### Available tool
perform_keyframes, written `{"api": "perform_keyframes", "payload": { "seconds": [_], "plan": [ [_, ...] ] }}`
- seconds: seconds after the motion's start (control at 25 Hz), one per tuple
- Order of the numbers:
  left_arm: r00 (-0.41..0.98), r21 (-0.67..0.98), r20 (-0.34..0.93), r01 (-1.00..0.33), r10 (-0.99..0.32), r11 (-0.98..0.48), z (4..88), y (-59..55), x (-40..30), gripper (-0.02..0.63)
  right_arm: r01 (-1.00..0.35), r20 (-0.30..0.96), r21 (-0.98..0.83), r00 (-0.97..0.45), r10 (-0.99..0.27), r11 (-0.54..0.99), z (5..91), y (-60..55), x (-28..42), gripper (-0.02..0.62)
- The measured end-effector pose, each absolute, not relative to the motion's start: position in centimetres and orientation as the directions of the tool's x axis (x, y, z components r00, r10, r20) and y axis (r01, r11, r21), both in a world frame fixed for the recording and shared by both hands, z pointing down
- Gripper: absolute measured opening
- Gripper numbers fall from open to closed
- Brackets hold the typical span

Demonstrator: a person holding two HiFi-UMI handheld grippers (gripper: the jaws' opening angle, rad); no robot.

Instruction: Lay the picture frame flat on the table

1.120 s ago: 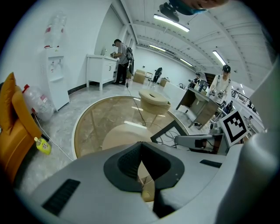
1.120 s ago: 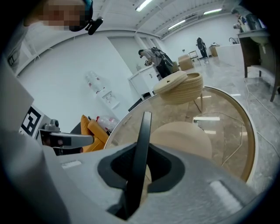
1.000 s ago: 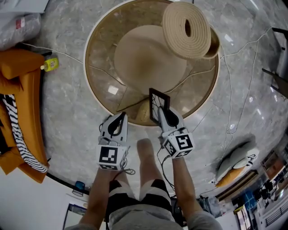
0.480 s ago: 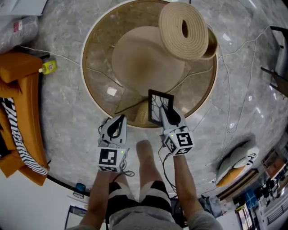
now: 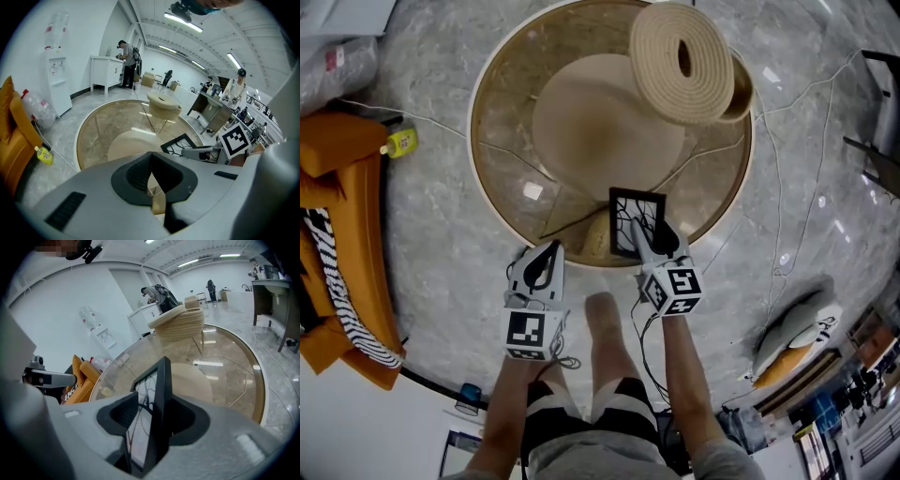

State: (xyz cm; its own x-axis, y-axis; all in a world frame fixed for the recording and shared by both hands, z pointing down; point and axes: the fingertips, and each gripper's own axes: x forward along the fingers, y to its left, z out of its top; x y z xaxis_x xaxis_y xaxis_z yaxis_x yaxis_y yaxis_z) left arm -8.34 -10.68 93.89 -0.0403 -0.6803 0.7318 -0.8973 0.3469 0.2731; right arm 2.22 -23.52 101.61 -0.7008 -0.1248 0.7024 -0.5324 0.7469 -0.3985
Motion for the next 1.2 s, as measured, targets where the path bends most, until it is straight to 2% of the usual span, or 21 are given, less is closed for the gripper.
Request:
{"api": "perform_keyframes", "payload": {
  "seconds": [0.28,0.4,0.56,0.92,1.2],
  "plan": [
    [-0.027,0.278,0.735,-0.899,-0.677,0.338,93.6,-10.5,-8.5,0.018,-0.563,0.746,-0.374,-0.655,-0.122,0.737,102.8,-23.8,2.7,0.262],
    [-0.03,0.274,0.733,-0.902,-0.679,0.335,93.4,-10.2,-8.6,0.018,-0.563,0.754,-0.354,-0.644,-0.129,0.747,102.9,-23.6,2.8,0.271],
    [-0.031,0.273,0.731,-0.902,-0.681,0.334,93.2,-9.8,-8.8,0.018,-0.585,0.772,-0.309,-0.615,-0.161,0.75,103.0,-23.8,3.1,0.324],
    [-0.051,0.256,0.711,-0.91,-0.701,0.326,91.6,-8.5,-9.7,0.018,-0.59,0.768,-0.295,-0.615,-0.181,0.752,101.6,-23.5,2.9,0.336],
    [-0.071,0.224,0.681,-0.927,-0.729,0.3,87.2,-8.3,-10.8,0.017,-0.568,0.733,-0.302,-0.652,-0.194,0.765,96.7,-22.7,1.9,0.334]
  ]
}}
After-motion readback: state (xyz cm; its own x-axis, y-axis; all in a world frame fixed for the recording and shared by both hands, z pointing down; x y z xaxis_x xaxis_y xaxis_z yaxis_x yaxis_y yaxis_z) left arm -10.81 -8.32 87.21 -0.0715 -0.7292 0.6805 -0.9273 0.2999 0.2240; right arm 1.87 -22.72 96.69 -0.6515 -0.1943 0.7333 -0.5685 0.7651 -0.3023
